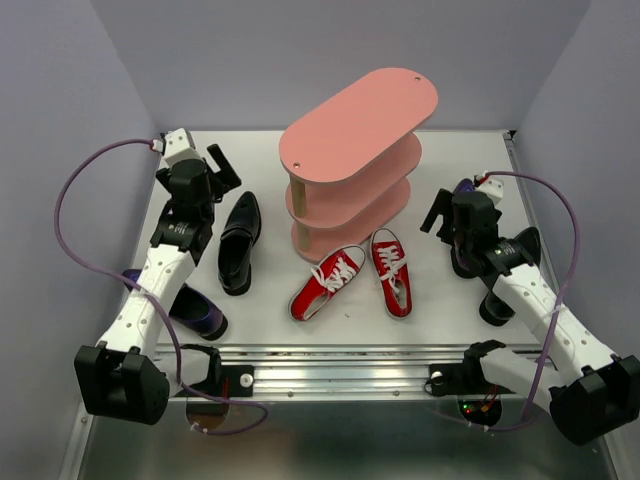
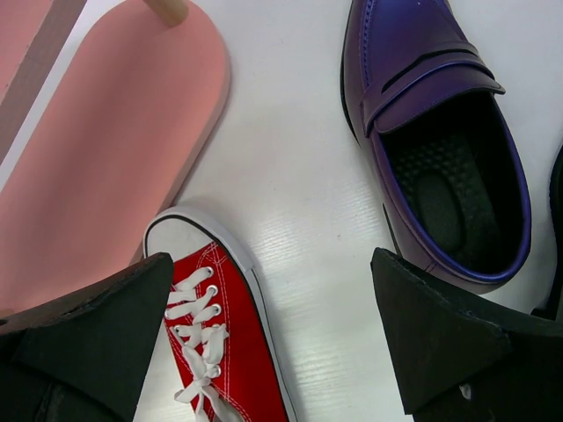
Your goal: Place and organize the shoes onto the shoe shelf
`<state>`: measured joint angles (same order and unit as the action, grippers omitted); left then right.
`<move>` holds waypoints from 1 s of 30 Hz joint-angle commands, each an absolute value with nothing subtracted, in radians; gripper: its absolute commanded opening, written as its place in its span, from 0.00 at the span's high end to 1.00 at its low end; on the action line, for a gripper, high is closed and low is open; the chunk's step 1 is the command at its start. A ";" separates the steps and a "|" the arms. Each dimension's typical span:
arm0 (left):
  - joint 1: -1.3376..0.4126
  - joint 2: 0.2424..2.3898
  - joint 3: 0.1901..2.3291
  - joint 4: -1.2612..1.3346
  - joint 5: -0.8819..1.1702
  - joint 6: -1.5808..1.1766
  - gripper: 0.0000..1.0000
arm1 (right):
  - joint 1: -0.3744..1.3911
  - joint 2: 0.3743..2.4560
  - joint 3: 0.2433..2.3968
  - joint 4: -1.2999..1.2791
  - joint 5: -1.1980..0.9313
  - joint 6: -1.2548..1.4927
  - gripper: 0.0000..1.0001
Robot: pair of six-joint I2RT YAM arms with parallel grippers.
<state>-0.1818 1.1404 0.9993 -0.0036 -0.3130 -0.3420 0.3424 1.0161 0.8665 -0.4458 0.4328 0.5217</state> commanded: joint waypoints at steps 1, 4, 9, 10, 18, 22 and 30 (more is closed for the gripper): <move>-0.181 1.091 1.022 0.034 -0.318 -0.379 0.01 | 0.347 0.993 0.854 -0.410 0.434 0.529 0.00; -0.179 1.085 1.020 0.038 -0.313 -0.382 0.01 | 0.347 0.973 0.845 -0.423 0.443 0.541 0.00; -0.181 1.077 1.014 0.054 -0.281 -0.391 0.01 | 0.347 0.933 0.810 -0.436 0.401 0.537 0.00; -0.179 1.075 1.009 0.058 -0.278 -0.391 0.01 | 0.347 0.931 0.810 -0.439 0.390 0.534 0.00; -0.179 1.074 1.015 0.064 -0.259 -0.380 0.01 | 0.357 1.037 0.871 -0.604 0.273 0.525 0.00; -0.179 1.085 1.029 0.061 -0.224 -0.356 0.01 | 0.377 1.000 0.827 -0.609 0.207 0.563 0.00; -0.181 1.104 1.015 0.054 -0.216 -0.357 0.01 | 0.482 1.015 0.773 -0.650 0.167 0.655 0.00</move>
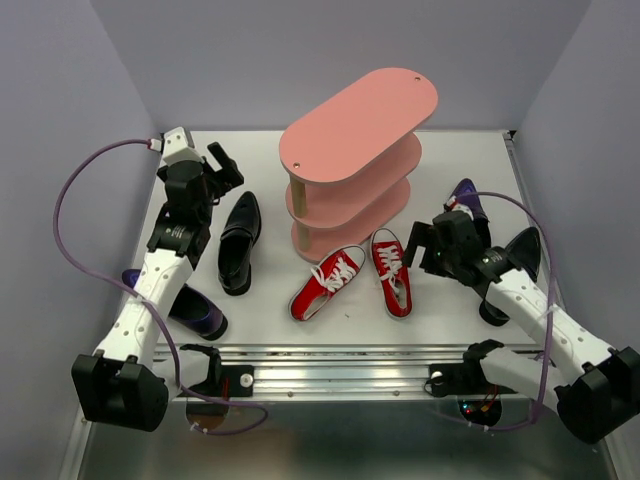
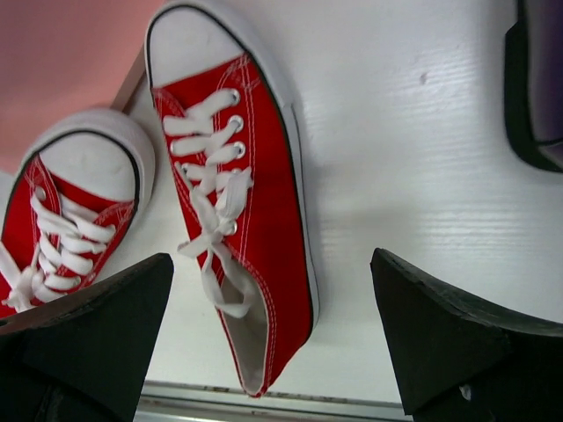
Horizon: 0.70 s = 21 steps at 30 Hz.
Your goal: Place and organize the shoes onto the shoe shelf
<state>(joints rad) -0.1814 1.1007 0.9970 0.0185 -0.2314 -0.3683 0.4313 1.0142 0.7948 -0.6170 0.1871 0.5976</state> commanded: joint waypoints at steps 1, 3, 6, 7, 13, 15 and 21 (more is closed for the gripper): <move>-0.181 1.108 1.017 0.049 -0.212 -0.357 0.01 | 0.482 1.023 0.762 -0.650 0.170 0.661 0.00; -0.181 1.114 1.017 0.046 -0.198 -0.359 0.01 | 0.506 1.038 0.756 -0.647 0.166 0.675 0.00; -0.181 1.120 1.020 0.041 -0.187 -0.364 0.01 | 0.518 1.049 0.756 -0.655 0.166 0.692 0.01; -0.181 1.121 1.020 0.040 -0.187 -0.362 0.01 | 0.528 1.048 0.755 -0.663 0.178 0.699 0.03; -0.181 1.147 1.022 0.035 -0.178 -0.373 0.01 | 0.528 1.052 0.726 -0.703 0.169 0.732 0.12; -0.181 1.163 1.023 0.035 -0.169 -0.376 0.01 | 0.528 1.075 0.721 -0.707 0.169 0.744 0.16; -0.179 1.183 1.043 0.026 -0.164 -0.364 0.01 | 0.537 1.137 0.724 -0.707 0.172 0.750 0.34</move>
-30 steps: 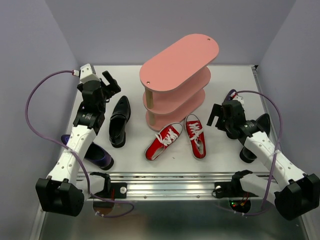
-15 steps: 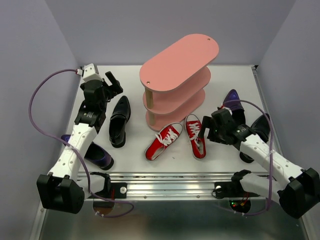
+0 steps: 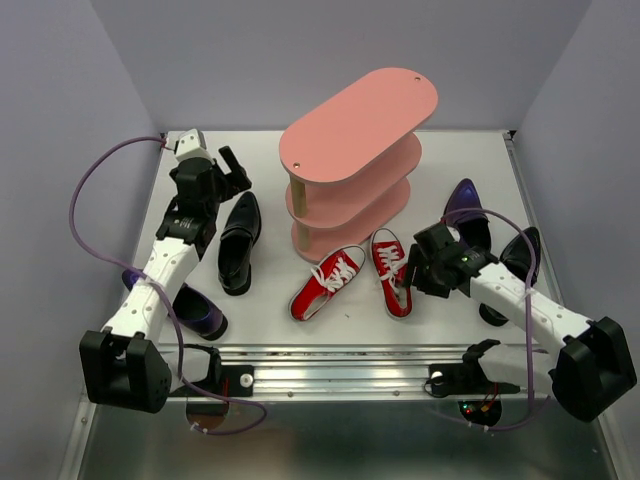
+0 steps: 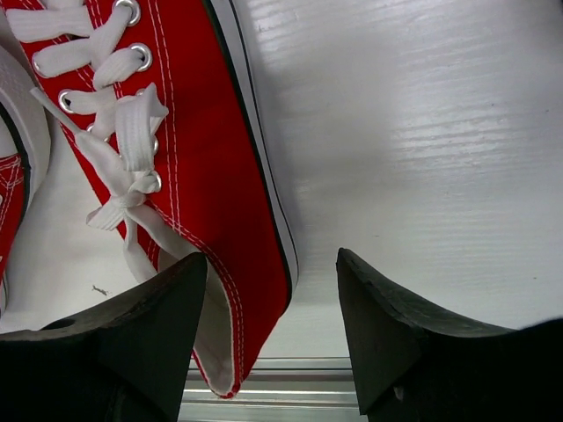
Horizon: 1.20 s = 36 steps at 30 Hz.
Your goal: Place and organize the shoes onto the shoe shelf
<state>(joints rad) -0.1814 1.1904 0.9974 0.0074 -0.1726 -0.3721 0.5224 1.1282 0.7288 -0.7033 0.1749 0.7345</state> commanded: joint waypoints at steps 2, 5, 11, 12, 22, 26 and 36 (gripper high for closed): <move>-0.179 1.184 1.042 0.026 -0.167 -0.364 0.01 | 0.537 1.138 0.709 -0.677 0.158 0.752 0.36; -0.181 1.192 1.042 0.025 -0.166 -0.365 0.01 | 0.537 1.144 0.681 -0.652 0.150 0.752 0.39; -0.181 1.201 1.046 0.026 -0.161 -0.370 0.01 | 0.537 1.189 0.681 -0.635 0.167 0.738 0.60; -0.181 1.203 1.048 0.026 -0.161 -0.370 0.01 | 0.537 1.192 0.684 -0.631 0.167 0.732 0.68; -0.179 1.226 1.071 0.018 -0.167 -0.357 0.01 | 0.537 1.189 0.793 -0.656 0.257 0.678 0.99; -0.181 1.236 1.080 0.018 -0.158 -0.351 0.01 | 0.537 1.187 0.867 -0.698 0.343 0.605 0.99; -0.181 1.259 1.078 0.020 -0.153 -0.348 0.01 | 0.537 1.164 0.977 -0.686 0.373 0.411 0.99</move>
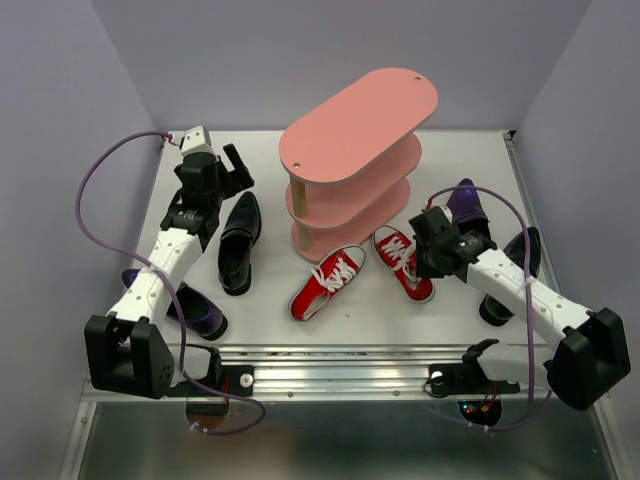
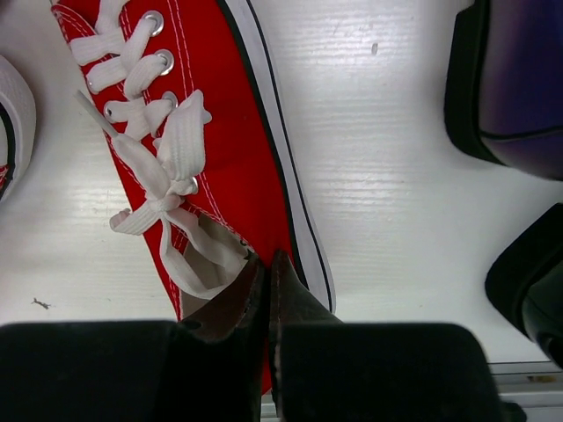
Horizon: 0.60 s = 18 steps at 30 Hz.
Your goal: Place and organize the shoes onto the shoe shelf
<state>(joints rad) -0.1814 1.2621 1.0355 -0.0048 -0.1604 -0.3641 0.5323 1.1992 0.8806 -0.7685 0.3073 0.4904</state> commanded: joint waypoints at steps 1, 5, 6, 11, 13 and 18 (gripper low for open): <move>-0.179 1.261 1.080 0.020 -0.155 -0.347 0.01 | 0.537 1.164 0.985 -0.684 0.374 0.400 0.99; -0.179 1.261 1.081 0.020 -0.158 -0.337 0.01 | 0.537 1.161 1.031 -0.687 0.376 0.351 0.99; -0.181 1.261 1.080 0.020 -0.160 -0.334 0.01 | 0.537 1.160 1.038 -0.689 0.374 0.338 0.99; -0.181 1.261 1.078 0.020 -0.166 -0.333 0.01 | 0.537 1.170 1.100 -0.690 0.345 0.304 0.99; -0.181 1.262 1.078 0.020 -0.166 -0.334 0.01 | 0.537 1.177 1.117 -0.696 0.338 0.288 0.99; -0.181 1.256 1.075 0.018 -0.167 -0.333 0.01 | 0.537 1.187 1.160 -0.704 0.325 0.273 0.99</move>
<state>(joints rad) -0.1814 1.2701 1.0359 -0.0048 -0.1612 -0.3481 0.5323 1.2022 1.0611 -0.8146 0.3321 0.2932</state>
